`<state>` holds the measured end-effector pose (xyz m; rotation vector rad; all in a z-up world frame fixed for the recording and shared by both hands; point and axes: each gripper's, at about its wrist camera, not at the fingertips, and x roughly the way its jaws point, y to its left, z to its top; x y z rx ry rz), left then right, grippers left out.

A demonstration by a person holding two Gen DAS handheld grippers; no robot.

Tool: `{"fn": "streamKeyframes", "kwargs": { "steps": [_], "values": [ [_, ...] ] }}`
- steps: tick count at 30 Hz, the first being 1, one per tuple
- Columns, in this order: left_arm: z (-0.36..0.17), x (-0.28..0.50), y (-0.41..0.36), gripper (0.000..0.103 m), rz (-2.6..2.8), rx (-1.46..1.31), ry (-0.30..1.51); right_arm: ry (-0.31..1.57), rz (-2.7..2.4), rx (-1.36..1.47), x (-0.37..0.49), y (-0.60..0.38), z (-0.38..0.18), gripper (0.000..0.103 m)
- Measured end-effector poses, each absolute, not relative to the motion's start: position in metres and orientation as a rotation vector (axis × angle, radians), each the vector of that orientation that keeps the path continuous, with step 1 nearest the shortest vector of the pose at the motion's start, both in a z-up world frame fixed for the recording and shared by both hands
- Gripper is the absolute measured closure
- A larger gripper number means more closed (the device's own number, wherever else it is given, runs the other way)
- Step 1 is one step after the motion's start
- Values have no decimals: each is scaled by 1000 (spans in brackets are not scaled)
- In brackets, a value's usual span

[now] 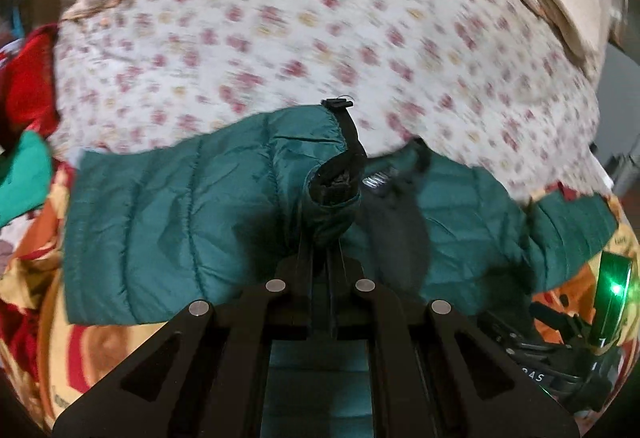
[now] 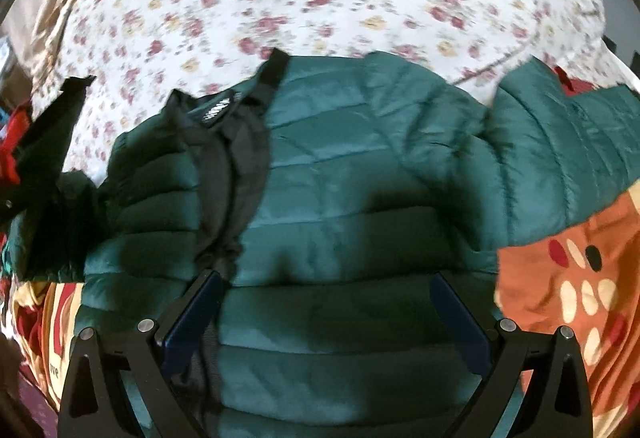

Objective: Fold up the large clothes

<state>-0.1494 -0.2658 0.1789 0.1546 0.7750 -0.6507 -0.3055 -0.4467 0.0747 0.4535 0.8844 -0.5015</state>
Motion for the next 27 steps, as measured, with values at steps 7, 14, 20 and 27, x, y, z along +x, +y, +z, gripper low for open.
{"fn": "streamKeyframes", "kwargs": {
  "steps": [7,14,20,27],
  "values": [
    [139,-176,-325,99,-716,238,824,891,-523,501,-326,-476,65,0],
    [91,-184,-351,95,-724,291,913,905,-550,537,-340,-495,56,0],
    [89,-182,-330,48,-785,190,985,908,-549,542,-343,-494,58,0],
    [143,-186,-259,37,-753,154,899,891,-460,543,-325,-473,72,0]
  ]
}}
